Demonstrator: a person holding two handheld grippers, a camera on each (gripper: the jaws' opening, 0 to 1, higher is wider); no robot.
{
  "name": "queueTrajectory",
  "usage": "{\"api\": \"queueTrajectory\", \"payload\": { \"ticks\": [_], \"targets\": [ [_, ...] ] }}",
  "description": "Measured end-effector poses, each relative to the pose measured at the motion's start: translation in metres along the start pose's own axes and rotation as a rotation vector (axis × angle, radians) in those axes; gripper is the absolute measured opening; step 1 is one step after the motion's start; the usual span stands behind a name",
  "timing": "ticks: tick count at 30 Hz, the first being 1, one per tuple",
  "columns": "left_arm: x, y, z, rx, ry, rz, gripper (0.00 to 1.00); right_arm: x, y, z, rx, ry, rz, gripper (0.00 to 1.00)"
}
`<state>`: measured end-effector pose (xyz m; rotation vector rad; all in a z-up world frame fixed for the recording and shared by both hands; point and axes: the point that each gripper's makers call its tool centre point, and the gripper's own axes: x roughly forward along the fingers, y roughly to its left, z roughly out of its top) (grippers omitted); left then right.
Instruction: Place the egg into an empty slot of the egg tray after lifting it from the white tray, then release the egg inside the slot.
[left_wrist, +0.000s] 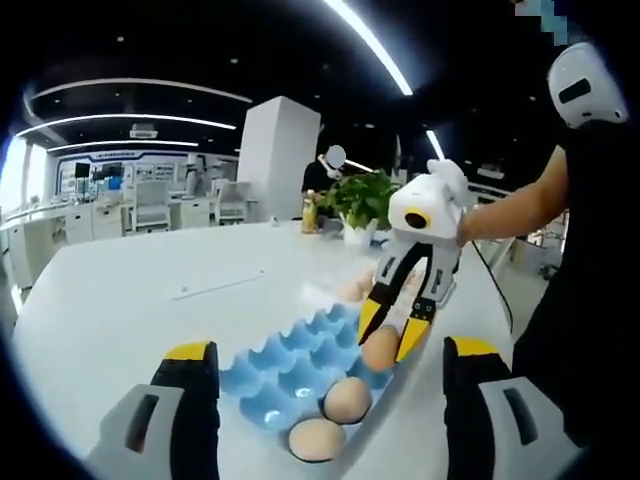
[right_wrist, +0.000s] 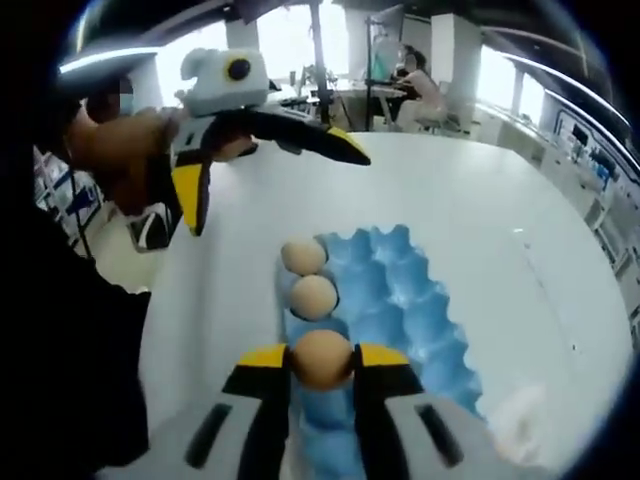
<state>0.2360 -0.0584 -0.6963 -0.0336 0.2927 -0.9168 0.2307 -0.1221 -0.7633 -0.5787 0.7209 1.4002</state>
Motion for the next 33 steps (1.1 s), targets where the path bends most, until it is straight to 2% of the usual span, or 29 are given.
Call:
{"api": "queueTrajectory", "payload": {
  "ticks": [26, 33],
  "targets": [
    [-0.004, 0.002, -0.002, -0.006, 0.001, 0.005, 0.9, 0.027, 0.001, -0.008, -0.035, 0.041, 0.036, 0.24],
    [-0.004, 0.0, -0.002, 0.001, 0.004, -0.001, 0.9, 0.027, 0.0, -0.008, -0.044, 0.038, 0.037, 0.24]
  ]
}}
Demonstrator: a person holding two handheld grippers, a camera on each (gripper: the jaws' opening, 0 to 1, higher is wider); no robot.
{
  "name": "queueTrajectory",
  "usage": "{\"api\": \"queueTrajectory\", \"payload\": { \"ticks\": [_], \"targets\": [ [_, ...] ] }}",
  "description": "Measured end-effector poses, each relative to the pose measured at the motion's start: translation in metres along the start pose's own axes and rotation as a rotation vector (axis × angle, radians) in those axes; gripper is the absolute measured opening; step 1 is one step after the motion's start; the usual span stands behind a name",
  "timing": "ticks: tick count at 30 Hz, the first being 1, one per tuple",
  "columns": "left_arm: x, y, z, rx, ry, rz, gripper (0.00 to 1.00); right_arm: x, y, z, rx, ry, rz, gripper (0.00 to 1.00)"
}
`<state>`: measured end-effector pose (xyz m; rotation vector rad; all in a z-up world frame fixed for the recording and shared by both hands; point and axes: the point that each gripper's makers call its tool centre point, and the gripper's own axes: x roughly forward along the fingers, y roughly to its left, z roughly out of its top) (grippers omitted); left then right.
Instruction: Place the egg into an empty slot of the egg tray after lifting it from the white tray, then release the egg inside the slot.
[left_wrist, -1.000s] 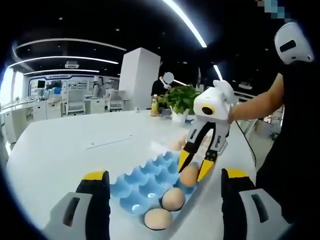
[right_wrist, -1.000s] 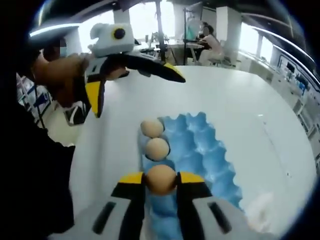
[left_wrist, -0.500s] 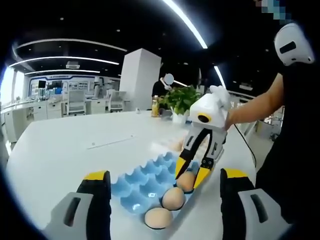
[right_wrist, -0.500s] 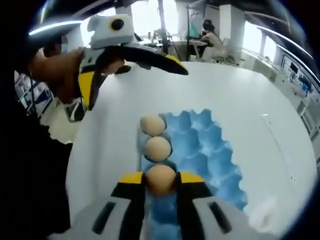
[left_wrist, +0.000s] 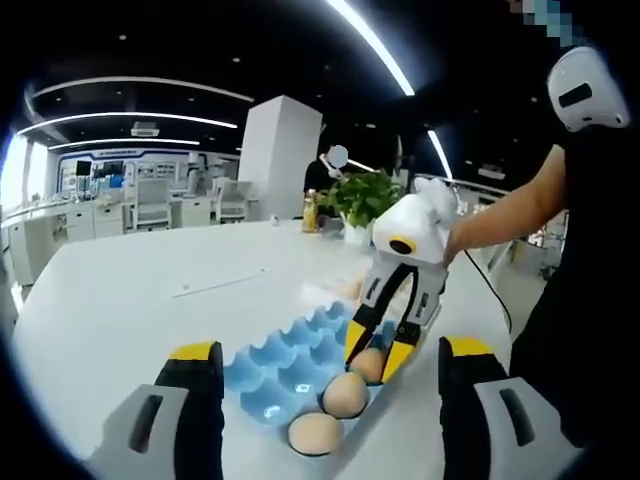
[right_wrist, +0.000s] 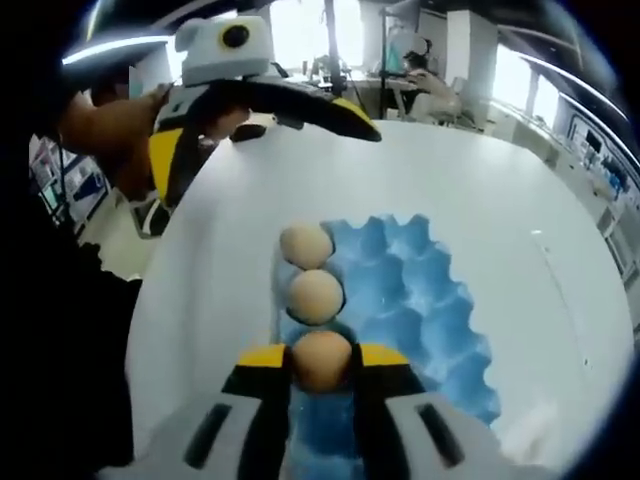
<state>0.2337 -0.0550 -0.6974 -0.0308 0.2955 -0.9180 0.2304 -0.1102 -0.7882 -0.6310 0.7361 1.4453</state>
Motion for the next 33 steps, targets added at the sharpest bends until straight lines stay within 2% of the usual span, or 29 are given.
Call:
{"api": "queueTrajectory", "payload": {
  "ticks": [6, 10, 16, 19, 21, 27, 33],
  "targets": [
    [0.002, -0.002, 0.0, 0.006, 0.002, -0.006, 0.89, 0.0, 0.0, 0.0, -0.012, -0.006, 0.011, 0.25],
    [0.001, -0.002, 0.001, 0.007, 0.0, -0.008, 0.89, 0.0, 0.002, 0.0, -0.059, -0.029, 0.018, 0.26],
    [0.001, -0.003, 0.001, 0.013, 0.005, -0.012, 0.87, -0.004, 0.002, 0.001, -0.02, -0.083, 0.031, 0.27],
    [0.001, -0.004, 0.001, 0.017, 0.008, -0.014, 0.87, -0.008, 0.0, 0.003, -0.018, -0.109, 0.023, 0.32],
    [0.002, -0.004, 0.002, 0.022, 0.002, -0.014, 0.86, -0.011, -0.001, 0.009, 0.01, -0.153, 0.019, 0.31],
    [0.003, -0.005, 0.004, 0.019, 0.002, -0.02, 0.85, -0.019, -0.007, 0.004, 0.024, -0.152, 0.001, 0.31],
    [0.006, -0.008, 0.006, 0.017, 0.004, -0.03, 0.86, -0.027, -0.004, -0.011, 0.03, -0.144, -0.016, 0.31]
  ]
}}
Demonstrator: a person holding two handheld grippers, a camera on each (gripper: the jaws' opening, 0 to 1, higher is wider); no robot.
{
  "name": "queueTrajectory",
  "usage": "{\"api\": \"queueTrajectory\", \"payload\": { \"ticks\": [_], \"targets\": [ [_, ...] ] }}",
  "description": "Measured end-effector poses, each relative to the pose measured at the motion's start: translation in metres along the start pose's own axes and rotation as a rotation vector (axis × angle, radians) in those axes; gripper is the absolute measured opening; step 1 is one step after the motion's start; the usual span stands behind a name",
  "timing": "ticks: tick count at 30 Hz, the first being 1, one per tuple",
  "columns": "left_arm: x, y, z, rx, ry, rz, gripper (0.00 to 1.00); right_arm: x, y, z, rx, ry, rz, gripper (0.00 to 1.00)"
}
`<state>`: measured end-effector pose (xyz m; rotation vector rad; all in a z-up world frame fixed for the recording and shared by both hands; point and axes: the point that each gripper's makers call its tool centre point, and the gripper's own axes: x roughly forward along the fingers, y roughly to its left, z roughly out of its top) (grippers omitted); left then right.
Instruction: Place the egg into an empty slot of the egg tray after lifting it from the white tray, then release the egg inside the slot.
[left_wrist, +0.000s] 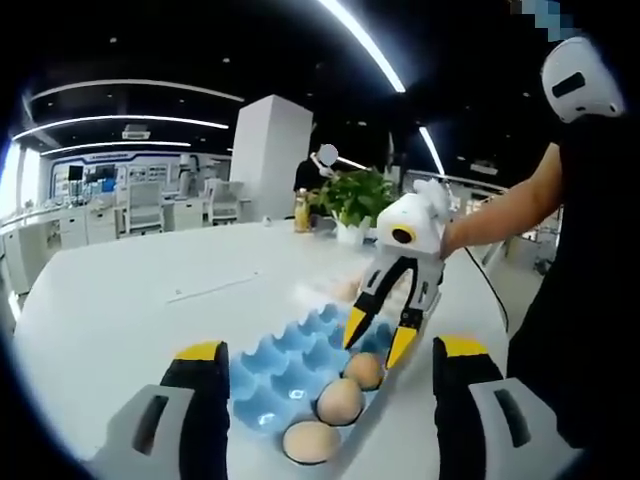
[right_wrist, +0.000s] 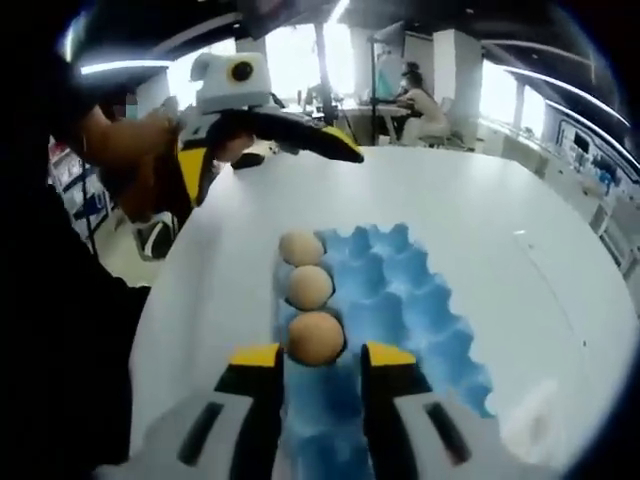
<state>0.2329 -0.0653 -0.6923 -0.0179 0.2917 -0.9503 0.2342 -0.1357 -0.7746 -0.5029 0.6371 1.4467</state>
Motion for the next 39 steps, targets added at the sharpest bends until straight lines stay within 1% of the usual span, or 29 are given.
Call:
{"api": "queueTrajectory", "payload": {
  "ticks": [1, 4, 8, 11, 16, 20, 22, 28, 34, 35, 37, 39],
  "targets": [
    [0.0, 0.001, 0.001, 0.008, -0.007, 0.004, 0.86, -0.002, 0.0, -0.002, 0.0, 0.0, -0.003, 0.31],
    [0.0, 0.001, -0.001, 0.005, 0.005, 0.002, 0.85, -0.01, -0.002, -0.012, 0.013, 0.013, -0.018, 0.31],
    [0.0, 0.001, -0.001, 0.004, 0.002, 0.005, 0.85, -0.02, -0.004, -0.02, 0.026, 0.009, -0.035, 0.3],
    [0.0, 0.001, -0.002, 0.001, 0.007, 0.004, 0.85, -0.034, -0.009, -0.031, 0.043, 0.008, -0.072, 0.3],
    [0.0, 0.003, 0.0, 0.012, 0.005, 0.011, 0.85, -0.051, -0.012, -0.046, 0.065, 0.014, -0.107, 0.29],
    [0.002, 0.003, 0.001, 0.012, 0.003, 0.01, 0.85, -0.065, -0.014, -0.064, 0.08, 0.038, -0.145, 0.29],
    [0.003, 0.001, 0.001, 0.012, 0.006, 0.002, 0.85, -0.068, -0.015, -0.068, 0.084, 0.041, -0.15, 0.29],
    [0.005, 0.0, 0.002, 0.02, 0.008, -0.001, 0.85, -0.089, -0.02, -0.089, 0.122, 0.057, -0.197, 0.29],
    [0.006, 0.0, 0.001, 0.02, 0.015, -0.005, 0.84, -0.102, -0.019, -0.104, 0.132, 0.084, -0.219, 0.29],
    [0.006, -0.001, 0.0, 0.021, 0.017, -0.006, 0.84, -0.109, -0.02, -0.111, 0.132, 0.096, -0.233, 0.29],
    [0.007, -0.002, 0.0, 0.023, 0.022, -0.009, 0.83, -0.116, -0.021, -0.117, 0.152, 0.095, -0.242, 0.29],
    [0.007, -0.002, 0.0, 0.023, 0.022, -0.012, 0.83, -0.122, -0.023, -0.123, 0.152, 0.108, -0.26, 0.29]
  ]
}}
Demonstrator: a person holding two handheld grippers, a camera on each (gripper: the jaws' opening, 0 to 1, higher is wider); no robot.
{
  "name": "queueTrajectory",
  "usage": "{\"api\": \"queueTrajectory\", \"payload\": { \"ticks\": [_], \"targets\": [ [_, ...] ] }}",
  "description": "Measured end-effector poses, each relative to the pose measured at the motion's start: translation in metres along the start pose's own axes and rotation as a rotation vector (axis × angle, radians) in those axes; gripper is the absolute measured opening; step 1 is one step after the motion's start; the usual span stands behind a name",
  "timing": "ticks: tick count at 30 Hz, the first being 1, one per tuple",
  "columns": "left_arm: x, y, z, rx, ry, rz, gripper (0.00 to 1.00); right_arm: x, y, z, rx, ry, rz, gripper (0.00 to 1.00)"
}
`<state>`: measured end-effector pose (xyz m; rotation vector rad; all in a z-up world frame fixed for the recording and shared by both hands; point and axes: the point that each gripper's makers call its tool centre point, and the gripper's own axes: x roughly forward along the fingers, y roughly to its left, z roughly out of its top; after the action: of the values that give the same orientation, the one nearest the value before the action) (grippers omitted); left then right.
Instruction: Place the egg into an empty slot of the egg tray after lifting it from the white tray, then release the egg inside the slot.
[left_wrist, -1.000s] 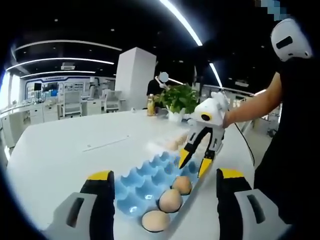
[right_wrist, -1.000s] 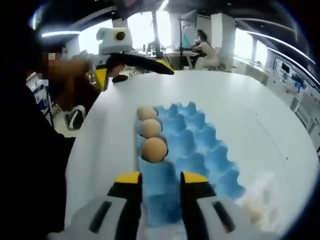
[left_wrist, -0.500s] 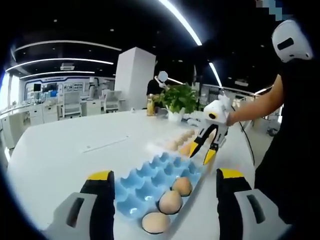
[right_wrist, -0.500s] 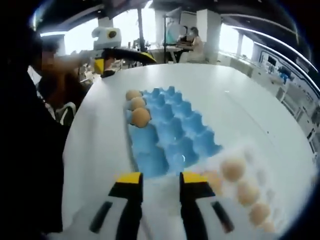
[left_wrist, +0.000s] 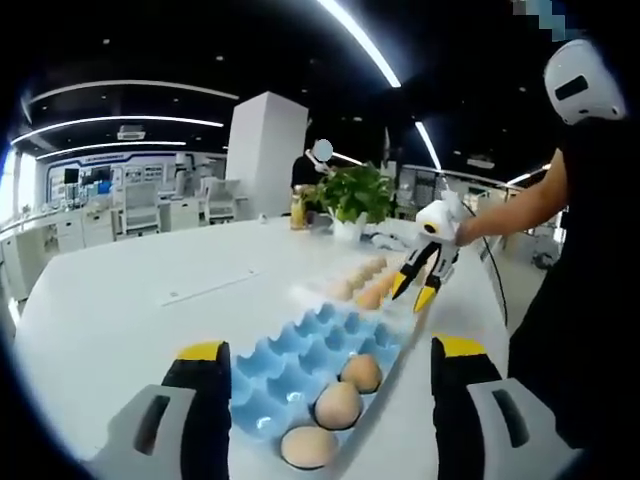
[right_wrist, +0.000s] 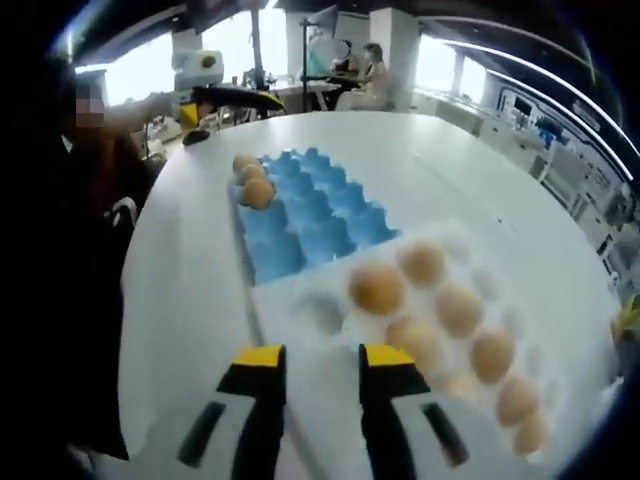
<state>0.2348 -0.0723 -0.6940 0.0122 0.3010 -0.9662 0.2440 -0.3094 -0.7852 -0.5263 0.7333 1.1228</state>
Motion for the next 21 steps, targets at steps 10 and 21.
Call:
{"api": "queueTrajectory", "payload": {
  "ticks": [10, 21],
  "targets": [
    [0.002, -0.002, 0.002, 0.003, 0.0, -0.009, 0.83, -0.023, -0.018, -0.025, 0.033, 0.034, -0.07, 0.29],
    [0.003, -0.003, 0.001, 0.009, 0.006, -0.014, 0.82, -0.049, -0.041, -0.054, 0.032, 0.104, -0.168, 0.29]
  ]
}}
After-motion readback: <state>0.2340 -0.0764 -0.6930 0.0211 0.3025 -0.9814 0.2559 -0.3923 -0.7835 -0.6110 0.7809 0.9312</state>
